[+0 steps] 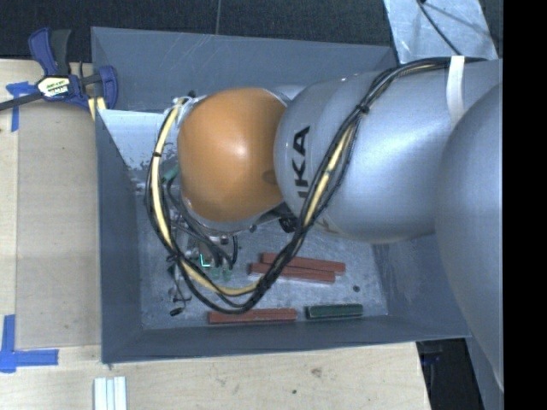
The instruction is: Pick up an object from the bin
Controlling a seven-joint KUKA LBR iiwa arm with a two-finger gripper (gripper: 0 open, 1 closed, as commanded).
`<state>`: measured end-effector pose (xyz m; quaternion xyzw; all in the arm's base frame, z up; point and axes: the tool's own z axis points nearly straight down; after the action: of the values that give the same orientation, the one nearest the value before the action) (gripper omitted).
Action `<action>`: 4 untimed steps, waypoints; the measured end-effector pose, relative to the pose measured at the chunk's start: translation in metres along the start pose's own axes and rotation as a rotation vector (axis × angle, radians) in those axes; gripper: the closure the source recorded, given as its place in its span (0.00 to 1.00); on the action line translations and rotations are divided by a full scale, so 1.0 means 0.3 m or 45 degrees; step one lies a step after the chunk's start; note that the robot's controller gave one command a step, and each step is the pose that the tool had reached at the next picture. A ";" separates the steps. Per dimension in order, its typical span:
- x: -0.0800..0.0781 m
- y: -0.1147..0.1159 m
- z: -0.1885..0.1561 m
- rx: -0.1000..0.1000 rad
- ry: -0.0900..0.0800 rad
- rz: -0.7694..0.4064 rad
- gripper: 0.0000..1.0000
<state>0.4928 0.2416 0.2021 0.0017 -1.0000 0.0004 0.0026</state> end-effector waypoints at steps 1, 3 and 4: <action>-0.238 -0.280 0.201 0.002 -0.009 0.046 0.00; -0.201 -0.254 0.438 -0.002 -0.011 -0.051 1.00; -0.329 -0.274 -0.209 0.001 -0.022 -0.722 1.00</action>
Offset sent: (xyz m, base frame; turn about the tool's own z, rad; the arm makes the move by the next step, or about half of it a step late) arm 0.0703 -0.0805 -0.0596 0.0320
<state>0.5919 0.1598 0.2644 0.2814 -0.9596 0.0001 -0.0058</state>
